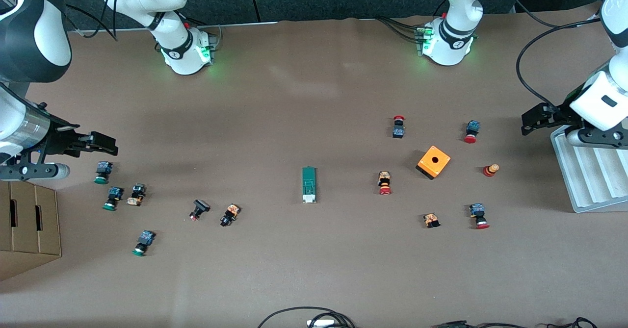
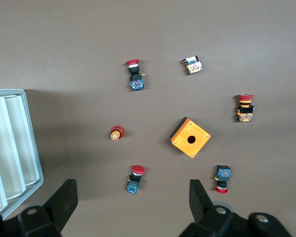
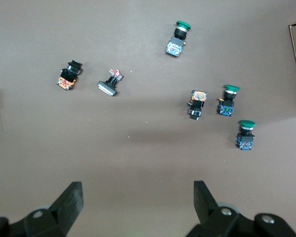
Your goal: Close load switch with both arms
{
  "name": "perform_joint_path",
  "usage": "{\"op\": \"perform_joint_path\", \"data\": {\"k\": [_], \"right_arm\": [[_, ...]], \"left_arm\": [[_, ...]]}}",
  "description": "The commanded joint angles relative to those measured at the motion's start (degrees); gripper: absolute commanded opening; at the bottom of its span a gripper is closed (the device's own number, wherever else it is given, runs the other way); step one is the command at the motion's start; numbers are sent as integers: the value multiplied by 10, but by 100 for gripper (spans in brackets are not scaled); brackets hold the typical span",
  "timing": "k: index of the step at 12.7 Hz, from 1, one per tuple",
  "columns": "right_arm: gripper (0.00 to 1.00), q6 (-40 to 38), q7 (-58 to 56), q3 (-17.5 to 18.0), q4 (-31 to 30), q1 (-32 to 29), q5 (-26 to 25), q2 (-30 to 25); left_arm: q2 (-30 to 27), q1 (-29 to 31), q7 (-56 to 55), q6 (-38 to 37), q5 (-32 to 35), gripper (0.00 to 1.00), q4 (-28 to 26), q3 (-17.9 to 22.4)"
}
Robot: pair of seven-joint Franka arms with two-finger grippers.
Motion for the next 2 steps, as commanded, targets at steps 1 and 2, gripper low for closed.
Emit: {"op": "perform_joint_path", "data": {"k": [1,2], "right_arm": [[100,-2,2,1,12,-3,-2,7],[100,-2,2,1,12,-3,-2,7]], "left_arm": [[8,-4,-14,-8,1,100,24,1],[7,-4,-14,-9,1,100,22,1]]}}
